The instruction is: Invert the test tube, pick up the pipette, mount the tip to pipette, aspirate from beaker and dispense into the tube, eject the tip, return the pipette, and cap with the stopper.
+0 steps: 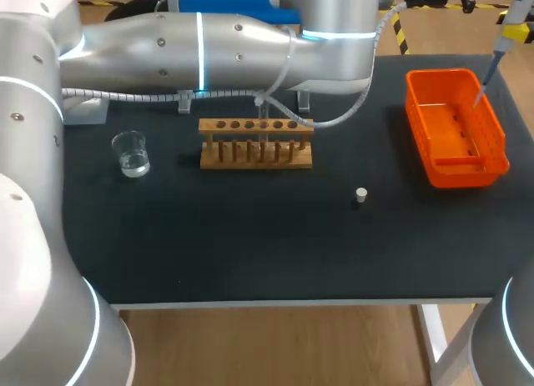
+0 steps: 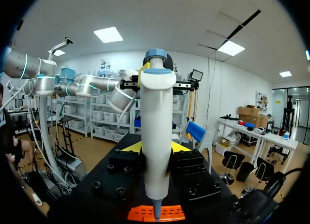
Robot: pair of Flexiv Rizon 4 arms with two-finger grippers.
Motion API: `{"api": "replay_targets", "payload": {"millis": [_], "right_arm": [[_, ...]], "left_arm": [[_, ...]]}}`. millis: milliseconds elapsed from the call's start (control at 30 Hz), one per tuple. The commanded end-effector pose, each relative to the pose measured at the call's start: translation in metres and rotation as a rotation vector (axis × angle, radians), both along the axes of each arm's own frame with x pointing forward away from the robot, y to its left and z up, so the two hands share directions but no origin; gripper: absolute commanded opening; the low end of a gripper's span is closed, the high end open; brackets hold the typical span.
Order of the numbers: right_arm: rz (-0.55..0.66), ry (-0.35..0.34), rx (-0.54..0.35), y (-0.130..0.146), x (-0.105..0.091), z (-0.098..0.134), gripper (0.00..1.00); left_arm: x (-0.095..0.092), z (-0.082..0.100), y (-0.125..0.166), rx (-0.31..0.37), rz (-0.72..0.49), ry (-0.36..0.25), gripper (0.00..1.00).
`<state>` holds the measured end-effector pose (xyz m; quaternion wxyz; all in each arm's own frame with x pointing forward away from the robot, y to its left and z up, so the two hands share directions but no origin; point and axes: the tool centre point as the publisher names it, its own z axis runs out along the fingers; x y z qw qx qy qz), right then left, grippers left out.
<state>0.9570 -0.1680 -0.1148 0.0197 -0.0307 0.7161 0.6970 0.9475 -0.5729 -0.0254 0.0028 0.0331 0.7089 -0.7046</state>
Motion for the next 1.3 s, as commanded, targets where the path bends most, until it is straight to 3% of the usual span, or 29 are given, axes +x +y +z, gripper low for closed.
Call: {"api": "replay_targets", "payload": {"millis": [33,1300], "right_arm": [[-0.001,0.0,-0.003,0.0,0.0,0.001,0.0],[-0.001,0.0,-0.003,0.0,0.0,0.001,0.0]], "left_arm": [[0.003,0.0,-0.004,0.015,-0.006,0.004,0.0],[0.007,-0.011,-0.009,0.028,-0.027,0.029,0.0]]}}
